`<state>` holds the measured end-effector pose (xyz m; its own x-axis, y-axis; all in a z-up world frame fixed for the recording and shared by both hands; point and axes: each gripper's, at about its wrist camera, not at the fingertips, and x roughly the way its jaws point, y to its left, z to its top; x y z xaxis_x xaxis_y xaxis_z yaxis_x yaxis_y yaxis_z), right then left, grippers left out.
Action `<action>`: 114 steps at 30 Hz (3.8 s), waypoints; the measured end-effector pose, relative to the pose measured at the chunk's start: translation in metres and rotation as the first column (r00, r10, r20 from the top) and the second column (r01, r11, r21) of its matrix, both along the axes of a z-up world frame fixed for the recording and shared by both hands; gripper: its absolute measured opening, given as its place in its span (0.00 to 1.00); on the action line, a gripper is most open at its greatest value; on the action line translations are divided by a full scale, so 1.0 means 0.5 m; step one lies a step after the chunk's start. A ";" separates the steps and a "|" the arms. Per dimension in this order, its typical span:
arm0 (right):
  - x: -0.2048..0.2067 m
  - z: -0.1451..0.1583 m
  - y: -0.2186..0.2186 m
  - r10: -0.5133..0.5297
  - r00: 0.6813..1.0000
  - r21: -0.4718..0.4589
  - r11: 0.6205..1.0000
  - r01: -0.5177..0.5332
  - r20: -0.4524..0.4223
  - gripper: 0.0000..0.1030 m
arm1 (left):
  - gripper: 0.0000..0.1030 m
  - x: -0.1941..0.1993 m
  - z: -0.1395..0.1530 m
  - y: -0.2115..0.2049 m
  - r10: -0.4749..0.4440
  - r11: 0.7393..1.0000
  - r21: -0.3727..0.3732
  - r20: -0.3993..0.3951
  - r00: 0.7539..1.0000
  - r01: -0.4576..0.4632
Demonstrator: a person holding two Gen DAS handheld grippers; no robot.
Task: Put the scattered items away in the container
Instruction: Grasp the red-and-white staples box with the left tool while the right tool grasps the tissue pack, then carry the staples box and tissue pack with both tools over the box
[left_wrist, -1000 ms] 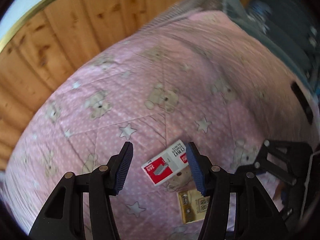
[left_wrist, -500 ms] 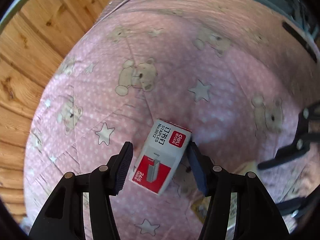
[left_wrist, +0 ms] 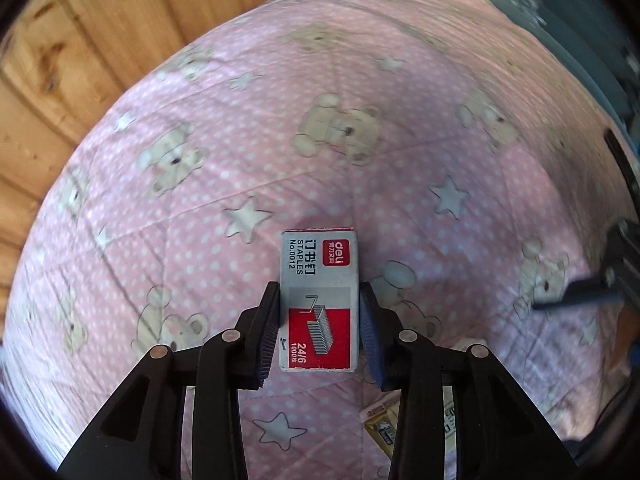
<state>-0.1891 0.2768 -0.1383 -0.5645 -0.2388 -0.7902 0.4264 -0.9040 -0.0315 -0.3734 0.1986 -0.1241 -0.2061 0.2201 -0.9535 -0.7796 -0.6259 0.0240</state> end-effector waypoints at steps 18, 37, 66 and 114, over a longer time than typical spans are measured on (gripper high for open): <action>0.002 0.008 -0.060 0.026 0.991 -0.076 0.997 -0.016 0.130 0.44 | 0.38 0.022 0.157 -0.122 0.259 0.945 0.192 0.059 0.964 -0.265; 0.202 0.043 -0.073 -0.120 0.975 -0.222 0.962 0.161 0.187 0.15 | 0.38 0.335 0.253 -0.237 0.383 0.889 0.260 0.033 0.923 -0.378; 0.210 -0.024 -0.130 -0.115 0.970 -0.170 0.973 0.153 0.214 0.50 | 0.38 0.555 0.233 -0.421 0.533 0.733 0.397 0.167 0.829 -0.552; 0.176 0.266 -0.414 0.217 0.976 -0.209 0.956 -0.206 0.030 0.50 | 0.38 0.525 0.242 -0.743 0.741 0.438 0.486 0.282 0.610 -0.756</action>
<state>-0.1014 0.0700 -0.0053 -0.4428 -0.5072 -0.7394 0.6046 -0.7779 0.1714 -0.1111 -0.1727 -0.0031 -0.5174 0.4297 -0.7401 0.0035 -0.8637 -0.5040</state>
